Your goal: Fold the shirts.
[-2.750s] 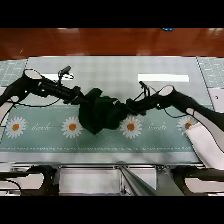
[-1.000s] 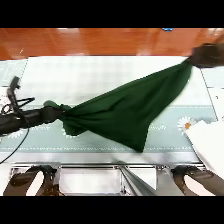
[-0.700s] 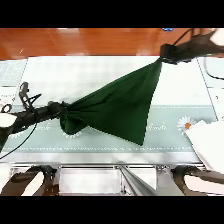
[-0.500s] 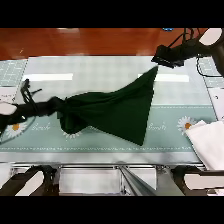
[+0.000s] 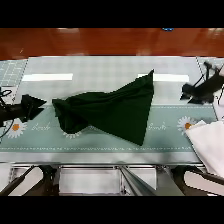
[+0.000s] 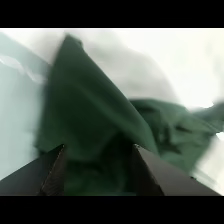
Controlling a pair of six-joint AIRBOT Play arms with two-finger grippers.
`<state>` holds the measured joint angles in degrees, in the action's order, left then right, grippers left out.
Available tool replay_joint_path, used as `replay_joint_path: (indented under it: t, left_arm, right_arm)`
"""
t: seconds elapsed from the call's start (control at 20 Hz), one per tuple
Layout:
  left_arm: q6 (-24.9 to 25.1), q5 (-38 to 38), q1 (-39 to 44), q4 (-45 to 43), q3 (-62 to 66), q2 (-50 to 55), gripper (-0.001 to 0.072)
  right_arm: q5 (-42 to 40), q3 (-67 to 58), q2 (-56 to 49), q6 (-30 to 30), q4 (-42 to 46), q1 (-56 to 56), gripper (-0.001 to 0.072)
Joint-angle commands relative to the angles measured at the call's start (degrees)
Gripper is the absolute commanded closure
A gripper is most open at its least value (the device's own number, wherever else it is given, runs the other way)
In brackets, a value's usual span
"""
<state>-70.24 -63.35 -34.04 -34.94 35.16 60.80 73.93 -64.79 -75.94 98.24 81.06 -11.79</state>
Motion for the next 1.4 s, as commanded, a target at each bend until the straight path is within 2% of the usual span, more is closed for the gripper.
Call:
replay_joint_path:
  t: [0.0, 0.2, 0.35, 0.45, 0.5, 0.55, 0.6, 0.7, 0.85, 1.0, 1.2, 1.35]
  left_arm:
    - [8.0, -1.4, -0.3, 12.7, -3.8, 3.3, 0.0203]
    - [7.3, -1.8, 4.4, 12.7, -1.1, 11.5, 0.0203]
    - [6.9, 3.3, 9.8, 12.7, 1.6, 14.3, 0.0203]
    - [4.5, 7.4, 13.5, 12.2, 3.1, 15.1, 0.0204]
    - [4.4, 7.6, 14.5, 12.1, 4.0, 15.5, 0.0223]
    - [5.5, 6.0, 15.0, 11.4, 5.0, 16.0, 0.0609]
    - [9.6, 4.4, 15.2, 11.3, 6.0, 16.0, 0.0684]
    - [10.0, 2.0, 14.6, 10.9, 7.2, 16.0, 0.0684]
    - [10.2, 1.2, 14.3, 9.9, 7.5, 15.9, 0.0684]
    - [10.2, 1.2, 14.4, 9.2, 7.5, 15.9, 0.0684]
    - [10.2, 1.2, 14.4, 9.2, 7.5, 15.9, 0.0684]
    - [10.2, 1.2, 14.4, 9.2, 7.5, 15.9, 0.0683]
  right_arm:
    - [-9.4, 15.7, 7.0, -6.9, -12.5, -0.2, 0.03]
    - [-9.9, 17.3, 8.9, -8.4, -12.5, 1.3, 0.0301]
    - [-9.4, 17.3, 9.0, -8.2, -11.7, 1.3, 0.0301]
    - [-8.3, 17.3, 9.0, -8.2, -11.4, 1.3, 0.0301]
    - [-7.5, 17.3, 9.0, -8.3, -11.4, 1.3, 0.0301]
    - [-6.3, 17.4, 9.0, -8.5, -11.1, 1.3, 0.0301]
    - [-5.5, 18.3, 9.0, -9.2, -11.1, 1.3, 0.0301]
    - [-4.7, 22.0, 9.1, -10.0, -12.8, 1.3, 0.0301]
    - [-6.8, 29.2, 10.3, -15.4, -23.3, 1.4, 0.0301]
    - [-6.3, 32.5, 10.7, -18.0, -29.0, 2.4, 0.0301]
    - [-8.9, 34.0, 10.0, -15.8, -29.4, 12.4, 0.0301]
    - [-15.5, 34.0, 6.9, -12.7, -31.7, 17.6, 0.0301]
